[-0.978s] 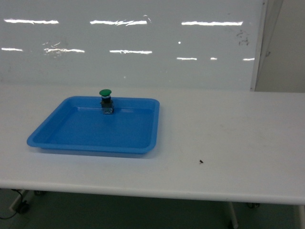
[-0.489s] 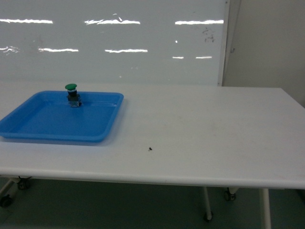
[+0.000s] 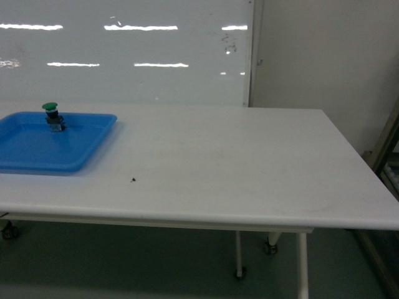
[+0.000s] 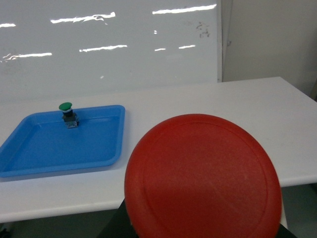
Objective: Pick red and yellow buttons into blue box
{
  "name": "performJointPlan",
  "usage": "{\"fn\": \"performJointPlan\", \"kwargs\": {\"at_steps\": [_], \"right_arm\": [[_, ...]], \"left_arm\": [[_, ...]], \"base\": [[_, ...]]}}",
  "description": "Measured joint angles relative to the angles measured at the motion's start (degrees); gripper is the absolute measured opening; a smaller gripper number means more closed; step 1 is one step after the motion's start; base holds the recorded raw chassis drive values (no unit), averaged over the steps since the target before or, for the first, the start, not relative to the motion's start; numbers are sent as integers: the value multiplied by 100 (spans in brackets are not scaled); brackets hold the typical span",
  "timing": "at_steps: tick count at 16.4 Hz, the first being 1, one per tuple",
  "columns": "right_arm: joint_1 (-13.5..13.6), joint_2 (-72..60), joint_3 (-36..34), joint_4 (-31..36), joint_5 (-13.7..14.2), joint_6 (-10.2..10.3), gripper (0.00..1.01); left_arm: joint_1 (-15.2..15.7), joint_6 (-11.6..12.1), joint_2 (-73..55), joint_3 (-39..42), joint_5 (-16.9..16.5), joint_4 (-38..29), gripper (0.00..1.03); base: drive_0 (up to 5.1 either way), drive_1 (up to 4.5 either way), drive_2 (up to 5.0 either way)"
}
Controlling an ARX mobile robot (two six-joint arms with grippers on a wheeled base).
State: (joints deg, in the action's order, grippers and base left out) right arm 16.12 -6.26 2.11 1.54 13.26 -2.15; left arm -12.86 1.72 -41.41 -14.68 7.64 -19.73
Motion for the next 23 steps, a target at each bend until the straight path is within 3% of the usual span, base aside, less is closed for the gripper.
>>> {"fn": "performJointPlan", "kwargs": {"at_steps": [23], "right_arm": [[0,-2,0,0,0,0,27]], "left_arm": [[2,-2,-4,0,-9,0,24]], "base": [[488,-338,-135]]}}
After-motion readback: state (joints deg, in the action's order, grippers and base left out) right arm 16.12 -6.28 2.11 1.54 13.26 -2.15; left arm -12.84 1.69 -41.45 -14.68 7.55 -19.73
